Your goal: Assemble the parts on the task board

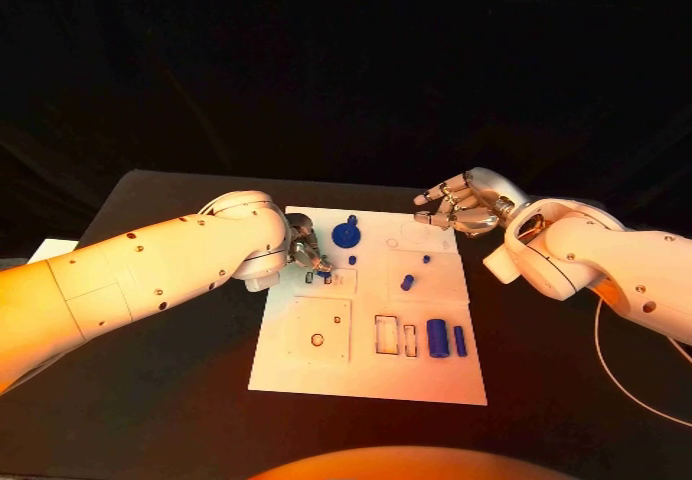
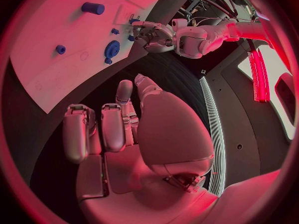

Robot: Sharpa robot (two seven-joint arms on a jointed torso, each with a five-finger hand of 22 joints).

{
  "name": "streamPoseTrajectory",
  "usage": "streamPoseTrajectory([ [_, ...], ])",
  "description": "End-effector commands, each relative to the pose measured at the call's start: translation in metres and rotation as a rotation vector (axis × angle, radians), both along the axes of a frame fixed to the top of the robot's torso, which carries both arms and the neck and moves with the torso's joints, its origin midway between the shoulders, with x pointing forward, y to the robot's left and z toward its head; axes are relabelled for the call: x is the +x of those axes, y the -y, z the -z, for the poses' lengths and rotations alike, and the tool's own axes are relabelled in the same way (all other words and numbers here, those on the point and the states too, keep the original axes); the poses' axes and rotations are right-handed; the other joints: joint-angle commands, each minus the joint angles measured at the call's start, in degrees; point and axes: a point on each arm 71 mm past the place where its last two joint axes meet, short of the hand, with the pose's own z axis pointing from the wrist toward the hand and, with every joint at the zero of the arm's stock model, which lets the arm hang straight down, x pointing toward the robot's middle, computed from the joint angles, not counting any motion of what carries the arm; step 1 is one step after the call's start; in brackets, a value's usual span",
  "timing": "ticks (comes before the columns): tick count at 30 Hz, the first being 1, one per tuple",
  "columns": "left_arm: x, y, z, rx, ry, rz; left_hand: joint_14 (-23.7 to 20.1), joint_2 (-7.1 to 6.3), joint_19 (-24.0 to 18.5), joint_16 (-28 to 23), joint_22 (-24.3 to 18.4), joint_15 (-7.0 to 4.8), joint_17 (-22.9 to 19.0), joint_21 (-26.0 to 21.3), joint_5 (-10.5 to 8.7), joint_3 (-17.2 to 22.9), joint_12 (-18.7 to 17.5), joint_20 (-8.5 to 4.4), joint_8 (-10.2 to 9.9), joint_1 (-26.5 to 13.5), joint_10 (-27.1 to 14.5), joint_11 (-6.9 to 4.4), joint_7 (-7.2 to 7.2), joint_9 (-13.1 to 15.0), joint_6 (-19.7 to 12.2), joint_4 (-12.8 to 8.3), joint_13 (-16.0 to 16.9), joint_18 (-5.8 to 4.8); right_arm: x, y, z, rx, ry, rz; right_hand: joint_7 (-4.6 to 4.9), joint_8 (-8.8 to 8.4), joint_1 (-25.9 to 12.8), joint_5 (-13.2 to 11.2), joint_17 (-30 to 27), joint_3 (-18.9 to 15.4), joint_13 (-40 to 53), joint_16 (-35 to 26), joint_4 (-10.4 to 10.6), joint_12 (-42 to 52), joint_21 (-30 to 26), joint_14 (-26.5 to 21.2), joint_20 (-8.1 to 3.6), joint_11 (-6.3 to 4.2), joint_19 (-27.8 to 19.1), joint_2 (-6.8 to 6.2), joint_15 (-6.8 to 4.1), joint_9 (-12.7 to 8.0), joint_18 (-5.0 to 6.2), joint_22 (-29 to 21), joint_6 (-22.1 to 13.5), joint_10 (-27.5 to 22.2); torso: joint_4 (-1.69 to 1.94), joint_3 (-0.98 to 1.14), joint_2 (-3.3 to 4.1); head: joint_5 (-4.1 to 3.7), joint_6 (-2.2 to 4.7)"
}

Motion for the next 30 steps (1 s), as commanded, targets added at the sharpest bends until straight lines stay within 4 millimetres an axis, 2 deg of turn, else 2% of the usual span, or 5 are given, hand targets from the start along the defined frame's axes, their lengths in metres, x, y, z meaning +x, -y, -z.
streamPoseTrajectory([
  [1,-0.0017,0.0015,0.0018,0.052,-0.015,0.051,6.02,0.63,2.63,0.18,8.37,0.38,15.06,-0.19,-0.3,9.42,-0.43,0.42,0.28,0.17,0.1,0.39,-0.04,0.05,0.03,-9.24,-0.13,-0.19,-0.0009,-0.0024,-0.0003,0.003,0.011,-0.026,-0.12,-0.05,0.16,0.2,0.09,-0.17,0.05,-0.13,0.02,-0.19,-0.25,2.04,0.02,-0.04,-0.21,0.32,0.15,0.06,0.42,0.94,0.23,-0.3,0.04,-0.02,-0.05,-0.18,-0.26],
  [9,-0.0033,0.0024,0.0034,0.077,-0.037,0.074,6.02,0.64,2.67,0.18,8.43,0.38,15.06,-0.15,-0.34,9.44,-0.49,0.42,0.28,0.15,0.08,0.39,-0.04,0.06,0.04,-9.26,-0.2,-0.21,-0.0017,-0.0041,-0.0002,0.007,0.012,-0.039,-0.13,-0.05,0.18,0.42,0.19,-0.19,0.11,-0.06,0.01,-0.05,-0.25,2.08,0.01,-0.04,-0.19,0.34,0.14,0.06,0.42,0.95,0.24,-0.24,0.11,0.03,-0.07,-0.26,-0.54],
  [30,-0.0035,0.007,0.005,0.095,-0.053,0.092,6.02,0.76,2.71,0.18,8.53,0.4,15.06,-0.11,-0.64,9.33,-0.42,0.46,0.34,-0.51,0.32,0.37,-0.12,0.14,0.27,-9.27,-0.18,-0.23,-0.0027,-0.0066,0.0011,0.013,0.006,-0.053,-0.12,-0.05,0.12,0.72,0.14,-0.22,-0.02,-0.12,0.07,-0.14,-0.28,2.09,0.0,-0.04,-0.2,0.4,0.14,0.06,0.43,0.91,0.27,-0.26,0.0,0.05,-0.01,-0.12,-0.79],
])
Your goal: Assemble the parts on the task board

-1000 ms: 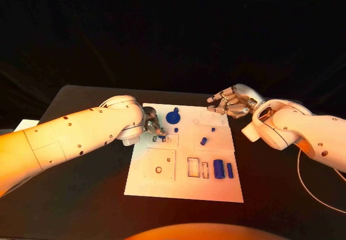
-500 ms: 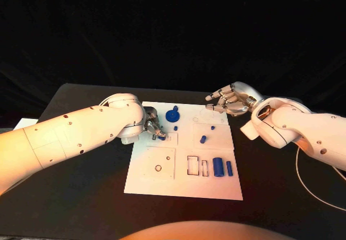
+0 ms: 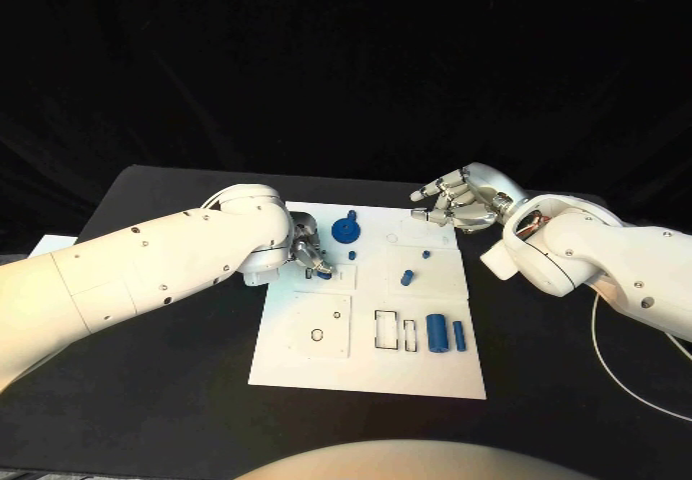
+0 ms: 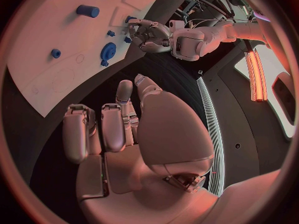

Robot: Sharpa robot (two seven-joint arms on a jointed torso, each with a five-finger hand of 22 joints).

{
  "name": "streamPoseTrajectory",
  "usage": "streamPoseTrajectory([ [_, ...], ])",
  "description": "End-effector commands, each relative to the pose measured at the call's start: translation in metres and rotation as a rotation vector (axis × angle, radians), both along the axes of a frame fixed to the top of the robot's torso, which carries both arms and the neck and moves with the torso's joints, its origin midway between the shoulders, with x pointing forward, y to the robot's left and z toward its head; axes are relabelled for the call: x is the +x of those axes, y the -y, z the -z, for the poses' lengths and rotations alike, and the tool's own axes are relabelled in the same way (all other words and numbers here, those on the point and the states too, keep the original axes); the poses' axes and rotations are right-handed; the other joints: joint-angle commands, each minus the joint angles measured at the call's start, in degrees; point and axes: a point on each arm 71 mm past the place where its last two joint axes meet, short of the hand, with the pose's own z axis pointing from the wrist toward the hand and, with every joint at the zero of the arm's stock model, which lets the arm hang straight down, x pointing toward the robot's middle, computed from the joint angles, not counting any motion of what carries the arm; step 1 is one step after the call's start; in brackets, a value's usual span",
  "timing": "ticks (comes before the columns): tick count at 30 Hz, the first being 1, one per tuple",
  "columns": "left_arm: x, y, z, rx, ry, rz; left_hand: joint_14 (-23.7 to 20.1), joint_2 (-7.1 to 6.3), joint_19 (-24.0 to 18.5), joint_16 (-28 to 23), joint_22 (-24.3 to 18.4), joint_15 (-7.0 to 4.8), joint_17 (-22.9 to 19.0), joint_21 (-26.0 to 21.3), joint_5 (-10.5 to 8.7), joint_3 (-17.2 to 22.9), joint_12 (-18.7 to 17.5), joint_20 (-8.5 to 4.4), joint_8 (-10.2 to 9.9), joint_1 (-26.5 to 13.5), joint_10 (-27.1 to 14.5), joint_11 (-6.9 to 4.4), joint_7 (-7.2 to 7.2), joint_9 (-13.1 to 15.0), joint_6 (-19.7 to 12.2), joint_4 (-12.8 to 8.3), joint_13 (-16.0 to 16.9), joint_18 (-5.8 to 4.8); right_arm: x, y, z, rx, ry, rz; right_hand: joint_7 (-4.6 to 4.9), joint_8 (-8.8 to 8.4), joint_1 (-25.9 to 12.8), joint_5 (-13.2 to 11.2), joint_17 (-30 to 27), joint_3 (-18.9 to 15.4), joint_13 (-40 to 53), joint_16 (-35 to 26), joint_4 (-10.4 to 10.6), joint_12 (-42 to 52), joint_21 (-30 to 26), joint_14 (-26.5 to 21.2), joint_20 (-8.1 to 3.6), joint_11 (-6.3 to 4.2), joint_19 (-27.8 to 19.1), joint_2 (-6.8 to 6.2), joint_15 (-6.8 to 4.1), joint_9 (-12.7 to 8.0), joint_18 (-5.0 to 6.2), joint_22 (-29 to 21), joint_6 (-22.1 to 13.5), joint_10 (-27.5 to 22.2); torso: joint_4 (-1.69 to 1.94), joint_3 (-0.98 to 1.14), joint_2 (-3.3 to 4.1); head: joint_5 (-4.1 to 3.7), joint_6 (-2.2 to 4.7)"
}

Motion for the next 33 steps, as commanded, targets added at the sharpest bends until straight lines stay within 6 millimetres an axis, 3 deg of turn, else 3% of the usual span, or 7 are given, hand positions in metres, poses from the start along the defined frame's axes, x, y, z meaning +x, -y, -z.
streamPoseTrajectory([
  [1,-0.0017,0.0011,0.0042,0.035,-0.024,0.023,6.02,0.39,2.71,0.18,8.54,0.4,15.08,-0.12,-0.26,9.21,-0.18,0.46,0.3,-0.4,0.14,0.15,-0.33,0.02,0.32,-9.18,-0.02,-0.23,-0.0011,-0.0027,0.0002,0.002,0.0,-0.025,-0.12,-0.05,0.12,0.17,0.01,-0.23,-0.08,-0.12,0.08,-0.15,-0.29,2.08,0.0,-0.08,-0.2,0.4,0.14,0.06,0.43,0.92,0.27,-0.3,-0.04,-0.01,0.05,-0.02,0.01],
  [9,-0.0003,0.0033,0.0063,0.043,-0.034,0.026,6.02,0.78,2.92,0.18,8.93,0.19,15.08,0.08,-0.48,7.76,0.49,0.4,0.43,-2.38,0.88,-0.12,-0.81,0.16,1.11,-8.82,0.7,-0.32,-0.0015,-0.0031,0.0,0.004,-0.001,-0.028,-0.12,-0.05,0.12,0.17,0.01,-0.23,-0.08,-0.12,0.08,-0.15,-0.29,2.08,0.0,-0.08,-0.2,0.4,0.14,0.06,0.43,0.92,0.27,-0.3,-0.01,0.03,0.01,-0.12,-0.12],
  [18,0.001,0.0044,0.008,0.055,-0.051,0.033,6.02,0.8,2.91,0.18,8.92,-0.27,15.08,-0.02,-0.76,0.49,0.54,-0.03,0.14,-8.01,1.08,-0.66,-1.45,-0.03,2.98,-6.38,0.77,-0.3,-0.0015,-0.0035,-0.0001,0.019,-0.003,-0.034,-0.12,-0.06,0.08,0.32,-0.21,-0.25,-0.2,-0.32,0.11,-0.27,-0.42,2.04,0.0,-0.08,-0.35,0.42,0.14,0.05,0.48,0.69,0.26,-0.36,-0.01,0.03,0.03,-0.25,-0.22],
  [33,0.0038,0.0056,0.0081,0.065,-0.042,0.029,6.02,2.45,2.99,0.18,9.05,-0.48,15.08,-0.09,-0.82,-8.94,1.02,-0.27,-0.2,-10.3,1.42,-0.86,-1.68,-0.01,4.04,-3.76,1.38,-0.32,-0.0009,-0.0037,-0.0005,0.043,0.001,-0.035,-0.03,-0.19,-0.99,-0.75,-1.26,-0.82,-1.46,-1.45,0.96,-1.68,-1.31,1.77,0.05,0.07,-1.23,0.85,0.25,0.0,0.79,-0.69,0.0,-1.08,0.04,0.01,0.0,-0.32,-0.2],
])
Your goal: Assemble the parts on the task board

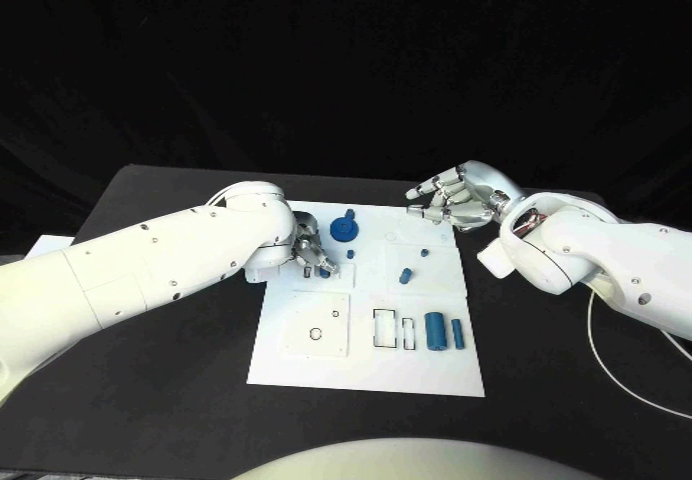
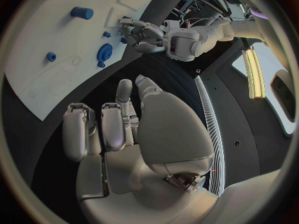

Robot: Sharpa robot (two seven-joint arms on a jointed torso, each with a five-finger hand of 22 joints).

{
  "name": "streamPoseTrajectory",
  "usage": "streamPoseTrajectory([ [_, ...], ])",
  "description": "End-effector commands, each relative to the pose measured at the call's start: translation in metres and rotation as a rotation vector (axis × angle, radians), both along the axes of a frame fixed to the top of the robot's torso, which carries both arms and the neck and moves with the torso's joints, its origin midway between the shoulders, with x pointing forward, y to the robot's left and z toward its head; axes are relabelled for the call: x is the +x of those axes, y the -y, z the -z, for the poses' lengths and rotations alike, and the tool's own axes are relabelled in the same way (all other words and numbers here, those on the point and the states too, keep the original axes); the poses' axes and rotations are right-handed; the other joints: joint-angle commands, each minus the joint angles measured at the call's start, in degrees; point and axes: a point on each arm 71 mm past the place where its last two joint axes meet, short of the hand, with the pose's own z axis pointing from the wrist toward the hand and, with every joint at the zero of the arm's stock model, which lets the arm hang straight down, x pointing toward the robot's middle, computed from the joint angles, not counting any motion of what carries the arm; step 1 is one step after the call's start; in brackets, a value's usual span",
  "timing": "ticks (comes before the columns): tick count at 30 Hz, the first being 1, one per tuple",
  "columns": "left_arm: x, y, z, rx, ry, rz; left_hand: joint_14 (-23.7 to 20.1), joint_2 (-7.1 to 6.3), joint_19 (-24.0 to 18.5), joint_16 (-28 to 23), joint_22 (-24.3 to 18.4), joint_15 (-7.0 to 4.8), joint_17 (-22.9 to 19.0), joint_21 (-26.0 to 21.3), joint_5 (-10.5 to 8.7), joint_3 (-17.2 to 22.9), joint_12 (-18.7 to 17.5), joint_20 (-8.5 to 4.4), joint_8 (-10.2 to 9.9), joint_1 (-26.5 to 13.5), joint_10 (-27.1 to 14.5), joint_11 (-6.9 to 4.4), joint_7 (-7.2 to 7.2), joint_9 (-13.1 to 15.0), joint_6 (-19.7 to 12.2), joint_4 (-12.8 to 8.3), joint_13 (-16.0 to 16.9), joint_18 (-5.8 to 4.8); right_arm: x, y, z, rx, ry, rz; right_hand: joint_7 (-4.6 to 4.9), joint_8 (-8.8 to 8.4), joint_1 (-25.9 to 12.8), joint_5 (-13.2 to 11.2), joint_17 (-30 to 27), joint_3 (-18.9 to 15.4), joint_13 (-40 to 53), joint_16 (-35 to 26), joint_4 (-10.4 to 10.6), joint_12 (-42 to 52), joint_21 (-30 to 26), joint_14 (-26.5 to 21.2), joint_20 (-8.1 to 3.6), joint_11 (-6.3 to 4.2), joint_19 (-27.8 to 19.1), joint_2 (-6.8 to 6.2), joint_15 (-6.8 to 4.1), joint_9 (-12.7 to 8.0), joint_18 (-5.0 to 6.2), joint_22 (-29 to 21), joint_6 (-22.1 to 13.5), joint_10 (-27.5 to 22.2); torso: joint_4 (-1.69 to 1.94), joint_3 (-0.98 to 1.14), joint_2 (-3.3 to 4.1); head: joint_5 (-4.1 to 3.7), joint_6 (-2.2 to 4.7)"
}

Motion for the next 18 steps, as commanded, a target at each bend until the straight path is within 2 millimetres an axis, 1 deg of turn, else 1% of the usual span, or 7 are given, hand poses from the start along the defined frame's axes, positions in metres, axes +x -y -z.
streamPoseTrajectory([
  [1,-0.0014,-0.0007,0.004,0.033,-0.017,0.013,6.03,0.17,3.0,0.18,9.07,-0.48,15.09,-0.08,-0.22,-1.18,0.31,-0.28,-0.24,-0.53,0.41,-0.24,0.18,0.07,0.38,0.37,0.15,-0.32,-0.0002,-0.0014,0.0,0.017,0.002,-0.018,-0.02,-0.2,-0.47,-0.56,-0.2,-0.27,-0.18,-0.41,0.38,-0.39,-0.46,1.76,0.07,0.03,-0.44,0.25,0.26,0.01,0.8,-0.22,-0.01,-0.53,-0.02,0.0,-0.01,0.06,0.04],
  [8,0.0,-0.0016,0.004,0.034,-0.012,0.006,6.03,0.5,3.03,0.18,9.13,-0.52,15.09,-0.07,-0.36,-2.87,0.47,-0.32,-0.26,-0.57,0.57,-0.28,0.13,0.09,0.58,0.94,0.34,-0.33,-0.0001,-0.0013,0.0,0.02,0.004,-0.018,0.0,-0.23,-1.01,-1.28,-0.61,-0.79,-0.66,-0.91,0.79,-0.83,-0.84,1.67,0.11,0.08,-0.76,0.34,0.3,0.0,0.91,-0.75,-0.12,-0.78,-0.02,-0.02,-0.02,0.05,0.06],
  [13,0.0013,-0.0033,0.0042,0.035,-0.009,-0.001,6.03,0.82,3.07,0.18,9.2,-0.54,15.09,-0.05,-0.44,-4.03,0.45,-0.34,-0.29,-0.67,0.59,-0.3,0.1,0.1,0.68,1.47,0.33,-0.35,-0.0003,-0.0017,0.0001,0.021,0.003,-0.019,0.01,-0.24,-1.44,-1.73,-0.92,-1.29,-1.02,-1.28,1.11,-1.17,-1.1,1.6,0.13,0.11,-0.97,0.35,0.32,0.0,0.99,-1.11,-0.19,-0.99,-0.06,0.0,-0.01,0.11,0.26],
  [15,0.0016,-0.0043,0.0041,0.034,-0.008,-0.004,6.03,0.94,3.08,0.18,9.21,-0.54,15.09,-0.05,-0.53,-4.69,0.46,-0.34,-0.31,-0.74,0.62,-0.31,0.1,0.11,0.73,1.78,0.33,-0.35,-0.0004,-0.0016,0.0002,0.021,0.003,-0.019,0.01,-0.24,-1.59,-1.8,-1.02,-1.49,-1.15,-1.41,1.22,-1.29,-1.2,1.59,0.14,0.12,-1.05,0.36,0.33,0.0,1.02,-1.24,-0.22,-1.06,-0.07,-0.04,0.0,0.05,0.27],
  [16,0.0016,-0.0047,0.0041,0.034,-0.007,-0.004,6.03,0.99,3.1,0.18,9.25,-0.51,15.09,-0.04,-1.72,-5.35,0.49,-0.33,-0.27,-1.18,0.66,-0.3,0.12,0.13,0.85,2.25,0.36,-0.36,-0.0004,-0.0015,0.0002,0.021,0.003,-0.019,0.01,-0.24,-1.65,-1.82,-1.06,-1.57,-1.18,-1.46,1.26,-1.31,-1.23,1.58,0.14,0.13,-1.07,0.36,0.33,0.0,1.02,-1.28,-0.23,-1.08,-0.06,-0.04,0.0,0.02,0.26],
  [17,0.0016,-0.0051,0.004,0.033,-0.007,-0.005,6.03,1.14,3.12,0.18,9.29,-0.5,15.09,-0.02,-3.9,-6.33,0.54,-0.31,-0.25,-1.56,0.72,-0.31,0.11,0.16,0.98,2.87,0.42,-0.37,-0.0004,-0.0014,0.0002,0.021,0.003,-0.018,0.01,-0.24,-1.7,-1.84,-1.06,-1.64,-1.22,-1.47,1.3,-1.34,-1.28,1.58,0.14,0.13,-1.11,0.36,0.33,0.0,1.04,-1.34,-0.25,-1.1,-0.04,-0.07,0.01,-0.02,0.29],
  [18,0.0016,-0.0056,0.0038,0.032,-0.006,-0.006,6.03,1.31,3.14,0.18,9.32,-0.5,15.09,-0.01,-5.18,-7.06,0.57,-0.32,-0.26,-1.55,0.77,-0.31,0.1,0.17,1.02,3.23,0.45,-0.38,-0.0004,-0.0012,0.0003,0.021,0.003,-0.018,0.02,-0.24,-1.71,-1.84,-1.06,-1.65,-1.22,-1.47,1.3,-1.34,-1.28,1.58,0.14,0.13,-1.11,0.36,0.33,0.0,1.04,-1.35,-0.25,-1.1,-0.04,-0.08,0.01,-0.05,0.31],
])
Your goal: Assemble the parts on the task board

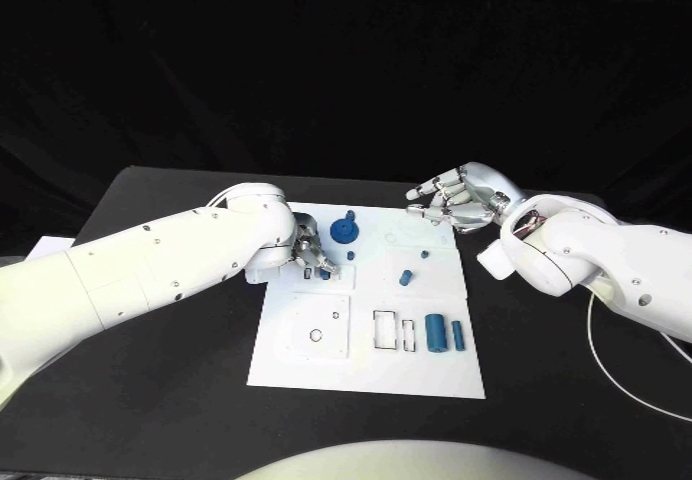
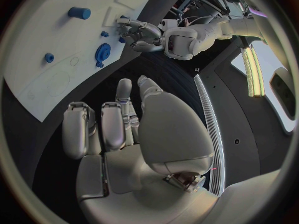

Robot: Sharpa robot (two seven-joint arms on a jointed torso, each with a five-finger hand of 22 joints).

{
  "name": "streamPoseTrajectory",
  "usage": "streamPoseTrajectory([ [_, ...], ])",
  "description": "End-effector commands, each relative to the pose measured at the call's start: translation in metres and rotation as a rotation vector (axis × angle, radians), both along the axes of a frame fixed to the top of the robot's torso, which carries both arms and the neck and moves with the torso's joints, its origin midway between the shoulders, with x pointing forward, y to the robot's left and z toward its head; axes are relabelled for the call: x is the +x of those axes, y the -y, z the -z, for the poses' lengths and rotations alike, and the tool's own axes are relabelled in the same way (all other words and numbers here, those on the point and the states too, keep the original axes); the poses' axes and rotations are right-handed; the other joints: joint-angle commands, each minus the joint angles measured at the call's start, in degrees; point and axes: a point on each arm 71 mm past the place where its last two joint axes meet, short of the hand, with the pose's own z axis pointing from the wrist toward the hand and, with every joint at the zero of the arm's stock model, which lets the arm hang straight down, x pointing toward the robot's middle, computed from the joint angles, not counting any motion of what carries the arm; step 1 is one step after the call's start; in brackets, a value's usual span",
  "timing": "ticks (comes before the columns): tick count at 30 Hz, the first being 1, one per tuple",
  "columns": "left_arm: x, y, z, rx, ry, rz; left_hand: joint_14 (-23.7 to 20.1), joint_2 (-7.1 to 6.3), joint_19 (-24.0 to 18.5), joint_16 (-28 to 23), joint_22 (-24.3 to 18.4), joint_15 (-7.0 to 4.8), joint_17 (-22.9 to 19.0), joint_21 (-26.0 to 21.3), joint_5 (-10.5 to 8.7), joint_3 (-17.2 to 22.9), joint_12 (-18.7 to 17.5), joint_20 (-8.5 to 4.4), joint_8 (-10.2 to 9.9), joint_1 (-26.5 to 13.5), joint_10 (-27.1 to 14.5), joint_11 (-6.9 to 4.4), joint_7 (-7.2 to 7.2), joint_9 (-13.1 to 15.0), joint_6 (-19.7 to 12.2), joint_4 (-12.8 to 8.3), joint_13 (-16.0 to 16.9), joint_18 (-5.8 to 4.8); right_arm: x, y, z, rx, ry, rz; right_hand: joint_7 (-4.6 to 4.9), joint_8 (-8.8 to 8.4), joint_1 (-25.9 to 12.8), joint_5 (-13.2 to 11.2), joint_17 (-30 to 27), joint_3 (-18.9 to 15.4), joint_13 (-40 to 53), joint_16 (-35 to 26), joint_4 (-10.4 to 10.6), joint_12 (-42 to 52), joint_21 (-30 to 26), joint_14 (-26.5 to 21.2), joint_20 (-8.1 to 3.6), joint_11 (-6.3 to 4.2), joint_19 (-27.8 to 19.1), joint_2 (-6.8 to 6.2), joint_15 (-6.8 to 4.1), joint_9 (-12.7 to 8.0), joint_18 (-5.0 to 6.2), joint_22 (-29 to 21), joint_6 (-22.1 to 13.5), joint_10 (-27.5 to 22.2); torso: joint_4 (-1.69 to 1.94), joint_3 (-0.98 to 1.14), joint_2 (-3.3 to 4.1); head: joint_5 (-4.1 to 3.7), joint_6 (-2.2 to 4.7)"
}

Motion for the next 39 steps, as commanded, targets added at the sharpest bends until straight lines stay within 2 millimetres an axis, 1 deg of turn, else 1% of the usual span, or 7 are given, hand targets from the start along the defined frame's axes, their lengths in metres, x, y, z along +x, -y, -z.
streamPoseTrajectory([
  [1,0.0,-0.005,0.003,0.024,-0.007,-0.003,6.03,0.24,3.16,0.18,9.36,-0.52,15.1,0.0,-3.24,-1.82,0.39,-0.31,-0.35,-0.38,0.49,0.02,-0.1,0.09,0.46,0.88,0.12,-0.37,-0.001,-0.001,0.0,0.004,0.004,-0.015,0.1,-0.24,-0.63,-0.28,-0.13,-0.39,-0.18,-0.45,0.0,-0.42,-0.44,1.56,-0.06,-0.07,-0.53,-0.17,0.34,0.01,1.06,-0.12,-0.17,-0.53,0.02,-0.07,0.02,-0.15,0.06],
  [6,-0.001,-0.006,0.001,0.006,-0.001,-0.011,6.03,1.22,3.33,0.18,9.68,-0.53,15.1,0.14,-10.14,-6.07,0.68,-0.34,-0.3,-0.55,0.8,-0.04,-0.17,0.23,0.75,3.23,0.45,-0.44,-0.001,0.0,0.001,0.003,0.001,-0.012,0.1,-0.24,-0.82,-0.39,-0.36,-0.7,-0.44,-0.71,0.14,-0.69,-0.61,1.51,-0.05,-0.06,-0.67,-0.19,0.34,0.01,1.11,-0.36,-0.2,-0.68,0.05,-0.02,-0.01,-0.36,0.22],
  [10,-0.002,-0.006,-0.002,-0.008,0.007,-0.016,6.03,1.78,3.45,0.18,9.89,-0.58,15.1,0.25,-11.72,-7.85,0.85,-0.37,-0.22,-0.9,0.98,-0.06,-0.23,0.31,0.88,3.5,0.63,-0.48,0.0,-0.001,0.002,0.003,0.0,-0.011,0.11,-0.25,-0.9,-0.45,-0.65,-0.87,-0.66,-1.01,0.2,-0.94,-0.8,1.44,-0.05,-0.06,-0.87,-0.21,0.35,0.01,1.18,-0.66,-0.23,-0.81,-0.07,-0.03,0.06,-0.35,0.42],
  [27,0.007,-0.016,-0.053,-0.18,0.048,-0.087,6.03,2.3,2.9,0.18,8.83,-0.51,15.1,-0.54,-12.71,-11.35,-1.41,-0.36,-0.76,-0.56,-0.72,0.21,0.15,0.28,-0.33,3.44,-1.89,-0.21,0.0,0.001,0.009,-0.001,-0.016,-0.004,0.12,-0.27,-1.09,-0.6,-1.05,-1.33,-0.76,-1.47,0.37,-0.98,-1.14,1.34,-0.04,-0.03,-1.15,-0.2,0.37,0.0,1.28,-1.13,-0.34,-0.96,0.14,0.03,-0.01,-0.01,0.76],
  [29,0.013,-0.022,-0.061,-0.16,0.034,-0.08,6.03,2.94,2.28,0.18,7.69,-0.15,15.1,-1.39,-9.93,-11.26,-4.69,-0.11,-1.84,2.96,-3.26,0.77,0.82,-0.12,-2.0,2.48,-5.49,0.07,0.0,0.001,0.01,-0.001,-0.02,-0.004,0.12,-0.27,-1.09,-0.6,-1.05,-1.33,-0.76,-1.47,0.37,-0.98,-1.14,1.34,-0.04,-0.03,-1.15,-0.2,0.37,0.0,1.28,-1.13,-0.34,-0.96,0.16,0.01,-0.02,0.11,0.86],
  [31,0.02,-0.028,-0.066,-0.135,0.023,-0.08,6.03,3.43,1.41,0.18,6.12,0.44,15.1,-2.58,-9.43,-11.04,-8.32,0.37,-3.4,4.83,-6.09,1.52,1.7,-1.03,-3.65,2.37,-9.43,0.44,0.0,0.001,0.011,-0.002,-0.022,-0.004,0.13,-0.27,-1.12,-0.61,-1.07,-1.41,-0.78,-1.51,0.4,-0.98,-1.19,1.33,-0.04,-0.02,-1.19,-0.18,0.37,0.0,1.29,-1.2,-0.37,-0.98,0.19,0.03,-0.03,0.18,0.98],
  [39,0.046,-0.046,-0.067,-0.081,0.024,-0.13,6.03,3.4,1.87,0.18,7.0,1.53,15.1,-2.07,-9.63,-11.17,-7.49,1.44,-6.66,6.71,-5.84,2.72,3.08,-3.47,-5.09,3.05,-8.94,0.25,-0.001,0.001,0.012,-0.002,-0.024,-0.004,0.11,-0.26,-0.74,0.0,-1.13,-1.65,-0.92,-1.67,0.29,-1.01,-1.3,1.35,-0.04,-0.05,-1.17,0.07,0.35,0.01,1.3,-1.28,-0.43,-1.07,0.07,-0.15,0.06,0.5,1.35],
])
